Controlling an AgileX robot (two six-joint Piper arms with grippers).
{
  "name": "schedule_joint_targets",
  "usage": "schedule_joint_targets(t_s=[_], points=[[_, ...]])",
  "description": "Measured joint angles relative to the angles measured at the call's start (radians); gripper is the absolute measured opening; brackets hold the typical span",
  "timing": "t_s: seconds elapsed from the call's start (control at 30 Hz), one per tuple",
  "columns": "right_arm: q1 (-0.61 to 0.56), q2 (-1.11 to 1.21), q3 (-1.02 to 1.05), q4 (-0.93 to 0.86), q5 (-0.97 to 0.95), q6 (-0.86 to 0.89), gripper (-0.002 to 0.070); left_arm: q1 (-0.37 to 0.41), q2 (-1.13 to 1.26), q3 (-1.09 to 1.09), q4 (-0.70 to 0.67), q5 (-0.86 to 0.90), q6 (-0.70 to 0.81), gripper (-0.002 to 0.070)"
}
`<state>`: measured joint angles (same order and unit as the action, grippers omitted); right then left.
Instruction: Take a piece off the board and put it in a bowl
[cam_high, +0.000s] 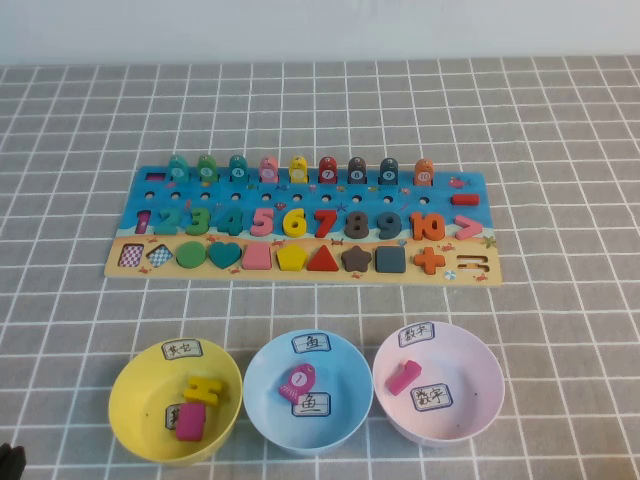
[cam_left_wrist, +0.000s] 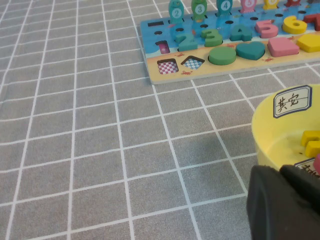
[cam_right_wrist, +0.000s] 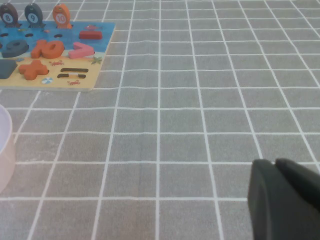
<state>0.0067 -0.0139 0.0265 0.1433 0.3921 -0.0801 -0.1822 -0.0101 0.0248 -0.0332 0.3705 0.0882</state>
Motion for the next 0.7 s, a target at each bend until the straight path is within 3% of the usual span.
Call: schedule_joint_targets(t_s=[0.7], points=[[0.0,0.0,0.0,0.032,-0.014,0.0,-0.0017,0.0,0.0,0.0,0.0,0.0,0.0,-0.0001]])
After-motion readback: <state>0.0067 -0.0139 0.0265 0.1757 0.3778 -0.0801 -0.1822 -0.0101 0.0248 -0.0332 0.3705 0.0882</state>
